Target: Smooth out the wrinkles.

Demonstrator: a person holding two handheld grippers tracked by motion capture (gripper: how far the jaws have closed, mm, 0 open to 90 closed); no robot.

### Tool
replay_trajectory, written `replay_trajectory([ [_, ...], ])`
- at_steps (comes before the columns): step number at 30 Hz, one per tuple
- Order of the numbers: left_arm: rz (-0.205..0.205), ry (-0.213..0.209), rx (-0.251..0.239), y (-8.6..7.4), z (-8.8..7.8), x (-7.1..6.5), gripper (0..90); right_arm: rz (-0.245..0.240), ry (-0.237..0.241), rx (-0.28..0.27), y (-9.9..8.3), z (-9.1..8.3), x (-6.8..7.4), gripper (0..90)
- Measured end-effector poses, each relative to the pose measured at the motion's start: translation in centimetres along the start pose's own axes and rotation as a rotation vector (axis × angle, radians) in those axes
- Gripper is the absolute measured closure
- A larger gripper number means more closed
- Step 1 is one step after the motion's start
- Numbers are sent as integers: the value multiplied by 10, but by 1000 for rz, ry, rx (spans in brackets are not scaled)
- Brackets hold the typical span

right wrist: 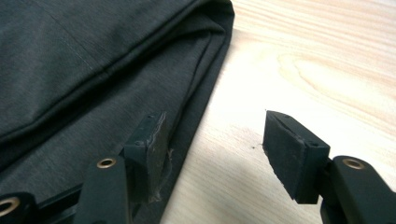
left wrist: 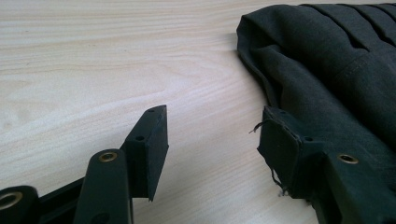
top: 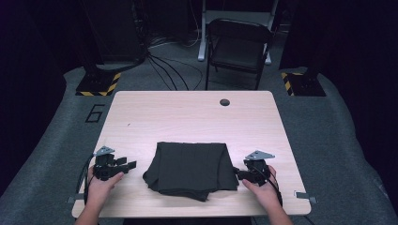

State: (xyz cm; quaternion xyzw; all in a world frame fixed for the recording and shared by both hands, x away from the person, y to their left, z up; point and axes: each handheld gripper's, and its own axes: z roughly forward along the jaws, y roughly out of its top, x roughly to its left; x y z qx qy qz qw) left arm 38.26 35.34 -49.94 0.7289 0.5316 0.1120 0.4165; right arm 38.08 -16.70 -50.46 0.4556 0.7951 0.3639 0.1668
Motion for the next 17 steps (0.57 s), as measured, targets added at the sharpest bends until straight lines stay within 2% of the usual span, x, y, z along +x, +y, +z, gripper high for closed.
replay_trajectory([
  [9, 6, 6, 1, 2, 7, 0, 418, 24, -10, -1, -4, -3, -4, 393],
  [14, 6, 7, 5, 4, 6, -1, 415, 17, -16, 1, -5, -2, -6, 393],
  [16, -3, 6, 1, 4, 5, -3, 415, 32, -12, -5, -5, -3, -6, 393],
  [17, 12, 9, -4, 4, 5, -2, 415, 29, -12, -7, -5, -3, -6, 393],
])
